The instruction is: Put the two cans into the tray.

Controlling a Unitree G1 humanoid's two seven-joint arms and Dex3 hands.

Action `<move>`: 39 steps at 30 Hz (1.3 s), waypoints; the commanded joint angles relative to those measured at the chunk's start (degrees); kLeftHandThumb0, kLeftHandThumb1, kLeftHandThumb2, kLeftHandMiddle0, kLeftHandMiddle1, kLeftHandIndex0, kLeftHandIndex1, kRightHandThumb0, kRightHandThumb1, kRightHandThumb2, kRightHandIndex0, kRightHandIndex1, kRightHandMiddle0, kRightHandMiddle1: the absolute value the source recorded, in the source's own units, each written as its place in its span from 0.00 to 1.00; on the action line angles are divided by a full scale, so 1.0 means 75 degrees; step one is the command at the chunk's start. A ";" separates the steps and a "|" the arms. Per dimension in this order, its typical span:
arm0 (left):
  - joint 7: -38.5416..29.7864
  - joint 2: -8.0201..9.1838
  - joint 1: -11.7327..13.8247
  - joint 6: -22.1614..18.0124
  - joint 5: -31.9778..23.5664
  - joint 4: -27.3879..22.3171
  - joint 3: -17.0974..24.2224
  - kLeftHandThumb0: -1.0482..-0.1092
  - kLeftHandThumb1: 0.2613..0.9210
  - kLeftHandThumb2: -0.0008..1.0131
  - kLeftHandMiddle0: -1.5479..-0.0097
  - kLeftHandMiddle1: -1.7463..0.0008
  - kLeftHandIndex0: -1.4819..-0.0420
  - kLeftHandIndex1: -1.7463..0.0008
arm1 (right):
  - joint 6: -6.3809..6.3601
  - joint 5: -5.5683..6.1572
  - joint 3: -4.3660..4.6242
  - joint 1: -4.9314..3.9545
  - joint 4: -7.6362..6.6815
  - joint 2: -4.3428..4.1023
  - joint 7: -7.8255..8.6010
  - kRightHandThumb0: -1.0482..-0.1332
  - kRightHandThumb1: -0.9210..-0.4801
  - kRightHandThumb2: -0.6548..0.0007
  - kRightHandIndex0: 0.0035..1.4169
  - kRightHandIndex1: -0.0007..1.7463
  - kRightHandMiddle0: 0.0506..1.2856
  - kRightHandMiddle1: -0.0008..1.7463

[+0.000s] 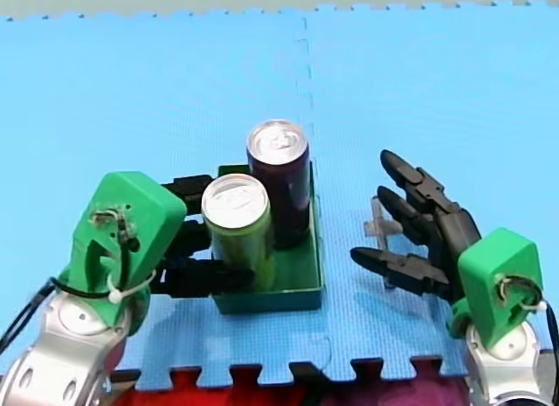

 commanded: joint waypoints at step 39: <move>-0.0843 0.1164 0.0811 -0.1235 -0.0318 -0.1060 0.0166 0.00 0.86 0.01 0.81 1.00 0.90 1.00 | -0.0045 -0.0063 0.0051 0.0035 0.0009 -0.0118 -0.0130 0.36 0.55 1.00 0.28 0.00 0.24 0.00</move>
